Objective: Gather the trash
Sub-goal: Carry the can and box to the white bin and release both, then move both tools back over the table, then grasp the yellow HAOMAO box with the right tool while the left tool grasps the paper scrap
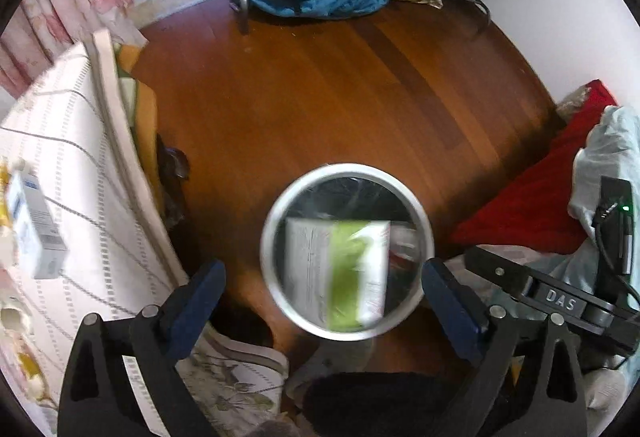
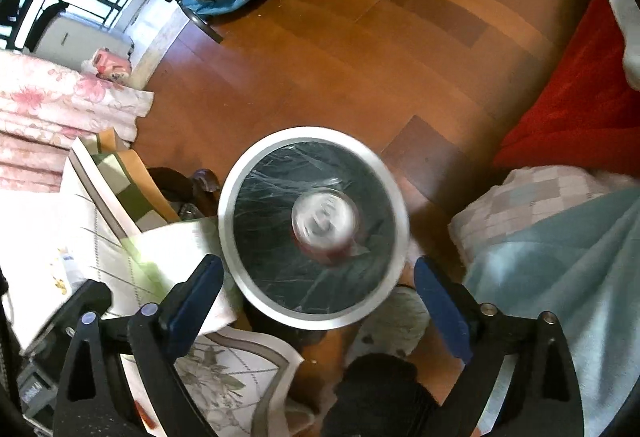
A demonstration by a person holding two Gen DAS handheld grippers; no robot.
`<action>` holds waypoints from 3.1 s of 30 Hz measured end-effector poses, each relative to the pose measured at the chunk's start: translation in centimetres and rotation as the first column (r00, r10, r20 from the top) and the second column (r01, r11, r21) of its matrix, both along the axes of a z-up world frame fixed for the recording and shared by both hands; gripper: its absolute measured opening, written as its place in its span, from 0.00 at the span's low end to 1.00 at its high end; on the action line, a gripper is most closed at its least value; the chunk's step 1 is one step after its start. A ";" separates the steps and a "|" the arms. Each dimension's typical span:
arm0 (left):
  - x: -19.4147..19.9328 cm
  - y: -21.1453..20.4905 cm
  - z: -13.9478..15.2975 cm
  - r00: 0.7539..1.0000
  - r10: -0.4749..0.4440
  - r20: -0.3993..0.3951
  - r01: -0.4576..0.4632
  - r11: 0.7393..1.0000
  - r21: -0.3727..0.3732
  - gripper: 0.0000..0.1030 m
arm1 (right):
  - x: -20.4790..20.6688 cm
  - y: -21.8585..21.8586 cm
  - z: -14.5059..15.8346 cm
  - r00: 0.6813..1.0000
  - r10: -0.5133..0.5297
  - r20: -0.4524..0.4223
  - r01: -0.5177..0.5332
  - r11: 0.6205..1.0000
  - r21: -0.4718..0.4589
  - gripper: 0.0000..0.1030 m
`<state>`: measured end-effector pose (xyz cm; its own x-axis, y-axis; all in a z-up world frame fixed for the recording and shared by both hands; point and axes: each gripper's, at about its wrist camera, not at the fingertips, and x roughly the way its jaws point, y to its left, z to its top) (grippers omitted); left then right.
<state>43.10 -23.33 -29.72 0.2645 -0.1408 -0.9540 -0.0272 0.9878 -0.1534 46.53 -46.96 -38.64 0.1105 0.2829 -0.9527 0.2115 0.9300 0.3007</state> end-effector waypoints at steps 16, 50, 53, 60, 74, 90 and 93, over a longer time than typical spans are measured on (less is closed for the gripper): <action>-2.7 0.1 3.5 0.997 -0.003 0.074 -0.007 0.991 0.131 0.97 | -3.3 1.1 6.0 0.993 0.108 0.053 -0.092 0.964 -0.250 0.95; -31.1 26.8 6.1 0.809 0.573 0.135 -0.579 0.734 0.356 0.97 | -21.8 31.6 11.5 0.619 0.778 0.106 -0.757 0.627 -0.183 0.95; -34.3 28.3 2.4 0.769 0.634 0.087 -0.620 0.705 0.343 0.97 | -24.3 38.3 7.7 0.411 0.911 -0.002 -0.883 0.398 -0.249 0.95; -36.9 29.7 -1.6 0.731 0.681 0.051 -0.661 0.687 0.300 0.97 | -27.6 46.2 2.8 0.047 0.986 -0.161 -0.934 -0.013 -0.356 0.94; -32.1 29.0 -0.6 0.845 0.525 0.104 -0.533 0.808 0.251 0.97 | -18.5 39.7 5.2 0.778 0.627 -0.033 -0.623 0.765 -0.164 0.70; -26.7 28.0 -2.6 0.932 0.356 0.071 -0.362 0.905 0.223 0.34 | -18.8 39.7 3.4 0.644 0.765 -0.022 -0.745 0.620 -0.247 0.81; -26.9 27.9 -2.5 0.928 0.363 0.082 -0.372 0.901 0.226 0.34 | -19.8 40.7 3.4 0.621 0.784 0.004 -0.745 0.591 -0.310 0.73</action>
